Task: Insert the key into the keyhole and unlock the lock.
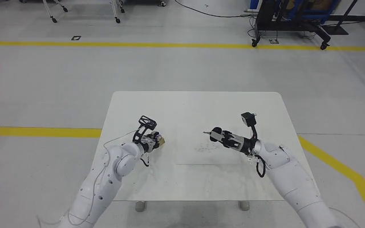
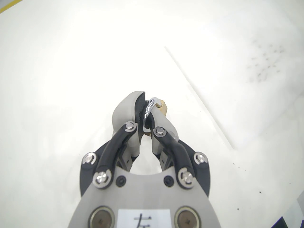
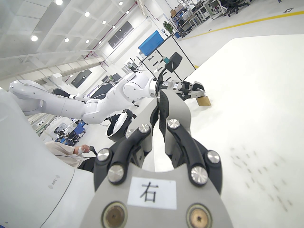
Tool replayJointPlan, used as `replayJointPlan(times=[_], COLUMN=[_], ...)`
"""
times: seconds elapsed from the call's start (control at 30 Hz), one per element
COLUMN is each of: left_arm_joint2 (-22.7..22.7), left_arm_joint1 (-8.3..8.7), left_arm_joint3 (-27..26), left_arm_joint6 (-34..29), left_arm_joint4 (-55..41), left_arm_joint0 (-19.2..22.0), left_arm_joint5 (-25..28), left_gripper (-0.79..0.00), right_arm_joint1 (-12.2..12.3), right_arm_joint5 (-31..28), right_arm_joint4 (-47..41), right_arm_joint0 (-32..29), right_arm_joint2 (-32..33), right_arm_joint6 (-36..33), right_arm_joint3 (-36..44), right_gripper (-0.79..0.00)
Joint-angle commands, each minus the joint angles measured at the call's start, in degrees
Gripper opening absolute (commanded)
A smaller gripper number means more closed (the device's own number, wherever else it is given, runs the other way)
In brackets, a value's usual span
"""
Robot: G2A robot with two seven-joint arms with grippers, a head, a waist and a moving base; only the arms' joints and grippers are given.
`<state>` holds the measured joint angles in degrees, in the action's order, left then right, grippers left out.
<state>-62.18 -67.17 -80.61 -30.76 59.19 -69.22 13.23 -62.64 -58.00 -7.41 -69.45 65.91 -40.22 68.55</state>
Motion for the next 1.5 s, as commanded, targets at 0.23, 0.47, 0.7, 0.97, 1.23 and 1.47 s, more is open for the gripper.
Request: replayJointPlan(times=[0.23, 0.47, 0.7, 0.97, 1.23, 1.47], left_arm_joint2=[-2.6, -3.4, -2.6, 2.0, 2.0, 4.3], left_arm_joint1=[0.23, -0.38, -2.11, -3.80, -3.80, -5.28], left_arm_joint3=[-2.6, -1.4, 12.5, 18.3, 18.3, 21.7], left_arm_joint6=[6.6, 6.9, -6.8, -14.4, -14.4, -16.6], left_arm_joint4=[-4.5, -22.8, -64.0, -73.7, -73.7, -86.0], left_arm_joint0=[-2.5, -3.9, 3.2, 9.4, 9.4, 10.8], left_arm_joint5=[2.5, 8.9, 21.1, 22.9, 22.9, 5.9], left_gripper=[-0.785, -0.785, -0.785, -0.785, -0.785, -0.785], right_arm_joint1=[0.0, -0.1, -1.2, -2.0, -2.0, -2.3], right_arm_joint5=[0.0, 0.3, 0.6, 3.3, 3.3, 6.3], right_arm_joint4=[0.0, -0.3, 0.3, 2.6, 2.6, 3.5], right_arm_joint0=[0.0, -0.4, -3.1, -2.6, -2.6, -2.8], right_arm_joint2=[0.0, -0.2, -2.1, -3.2, -3.2, -3.4], right_arm_joint6=[0.0, 0.7, 9.4, 13.8, 13.8, 16.6], right_arm_joint3=[0.0, 0.4, 4.2, 5.6, 5.6, 6.2], right_gripper=[-0.785, -0.785, -0.785, -0.785, -0.785, -0.785])
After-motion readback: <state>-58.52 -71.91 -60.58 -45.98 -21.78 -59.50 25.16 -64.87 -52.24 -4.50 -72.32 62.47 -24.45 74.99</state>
